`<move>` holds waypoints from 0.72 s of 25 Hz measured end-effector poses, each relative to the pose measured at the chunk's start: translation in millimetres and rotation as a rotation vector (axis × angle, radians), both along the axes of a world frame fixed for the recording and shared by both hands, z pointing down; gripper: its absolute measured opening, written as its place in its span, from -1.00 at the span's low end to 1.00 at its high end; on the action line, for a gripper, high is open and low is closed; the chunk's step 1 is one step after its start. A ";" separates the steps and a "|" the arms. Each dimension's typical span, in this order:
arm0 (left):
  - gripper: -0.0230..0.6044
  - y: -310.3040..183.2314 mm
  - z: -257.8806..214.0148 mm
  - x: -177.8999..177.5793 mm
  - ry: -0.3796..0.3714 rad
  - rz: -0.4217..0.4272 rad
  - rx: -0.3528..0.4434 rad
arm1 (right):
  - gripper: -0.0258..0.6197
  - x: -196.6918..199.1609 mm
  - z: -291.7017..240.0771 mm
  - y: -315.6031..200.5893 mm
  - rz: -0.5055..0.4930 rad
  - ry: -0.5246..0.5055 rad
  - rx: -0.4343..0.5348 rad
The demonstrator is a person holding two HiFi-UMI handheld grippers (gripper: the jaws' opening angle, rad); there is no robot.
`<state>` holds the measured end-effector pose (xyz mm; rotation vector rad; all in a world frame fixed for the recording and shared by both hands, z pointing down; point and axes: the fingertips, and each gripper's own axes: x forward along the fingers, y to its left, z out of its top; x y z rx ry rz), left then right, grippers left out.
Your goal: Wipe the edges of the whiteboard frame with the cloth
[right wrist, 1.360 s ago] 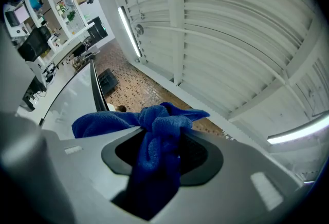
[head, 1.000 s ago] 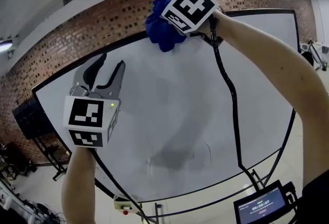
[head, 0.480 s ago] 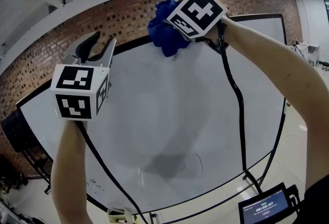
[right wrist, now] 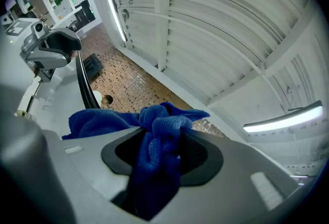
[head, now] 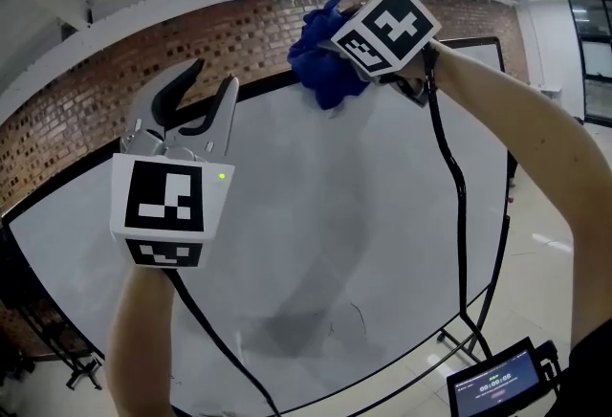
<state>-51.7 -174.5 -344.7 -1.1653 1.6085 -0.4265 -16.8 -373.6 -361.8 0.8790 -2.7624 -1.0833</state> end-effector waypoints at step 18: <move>-0.46 -46.5 -8.7 14.5 0.036 -0.198 -0.113 | -0.34 36.0 -13.6 -49.6 -0.009 -0.020 0.023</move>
